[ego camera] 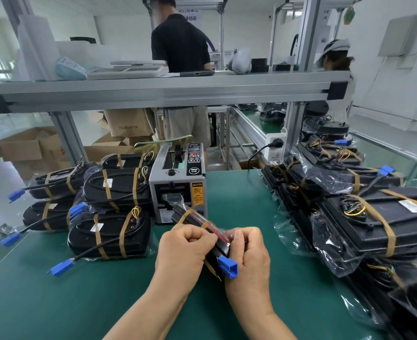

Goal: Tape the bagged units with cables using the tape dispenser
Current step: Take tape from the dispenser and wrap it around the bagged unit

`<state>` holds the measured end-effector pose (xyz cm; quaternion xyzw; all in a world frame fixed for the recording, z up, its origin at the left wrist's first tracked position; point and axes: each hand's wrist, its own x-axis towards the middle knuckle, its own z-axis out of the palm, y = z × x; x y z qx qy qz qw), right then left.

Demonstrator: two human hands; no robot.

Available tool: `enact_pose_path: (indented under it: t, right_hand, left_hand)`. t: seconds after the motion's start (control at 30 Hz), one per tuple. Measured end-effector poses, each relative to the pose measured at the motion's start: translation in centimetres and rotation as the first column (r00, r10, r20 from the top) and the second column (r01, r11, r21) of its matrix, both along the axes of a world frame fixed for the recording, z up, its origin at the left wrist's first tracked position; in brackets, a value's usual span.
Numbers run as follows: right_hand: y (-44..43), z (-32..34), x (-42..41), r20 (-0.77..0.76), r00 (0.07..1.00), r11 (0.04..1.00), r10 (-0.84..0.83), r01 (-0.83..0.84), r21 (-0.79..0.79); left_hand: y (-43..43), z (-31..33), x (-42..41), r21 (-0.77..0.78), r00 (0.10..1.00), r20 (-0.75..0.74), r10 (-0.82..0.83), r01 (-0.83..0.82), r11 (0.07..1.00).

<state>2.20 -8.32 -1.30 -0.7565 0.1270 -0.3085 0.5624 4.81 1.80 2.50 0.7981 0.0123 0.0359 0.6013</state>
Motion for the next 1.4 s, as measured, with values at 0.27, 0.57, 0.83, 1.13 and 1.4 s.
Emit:
enact_pose_path:
  t: [0.27, 0.57, 0.83, 1.13, 1.4]
  right_hand:
    - [0.1, 0.0, 0.0, -0.001, 1.000, 1.000, -0.007, 0.007, 0.004]
    - [-0.1, -0.1, 0.1, -0.010, 1.000, 1.000, 0.000, 0.000, 0.001]
    - [-0.3, -0.5, 0.4, 0.008, 1.000, 1.000, 0.000, 0.000, 0.012]
    - [-3.1, 4.2, 2.2, -0.062, 0.986, 0.981, 0.155, -0.161, -0.105]
    - [-0.4, 7.3, 9.0, -0.521, 0.799, 0.698, 0.300, -0.556, -0.451]
  left_hand:
    - [-0.2, -0.6, 0.2, 0.012, 1.000, 0.024, 0.009, -0.009, 1.000]
    - [-0.6, -1.2, 0.3, 0.008, 0.998, 0.042, 0.045, -0.045, 0.999]
    - [0.2, -1.4, 1.8, -0.070, 0.998, 0.064, 0.008, -0.004, 0.998]
    - [0.3, -2.0, 2.1, -0.047, 0.998, 0.067, -0.013, 0.016, 0.999]
    - [0.4, -2.4, 1.1, 0.037, 0.992, 0.082, -0.099, 0.096, 0.995]
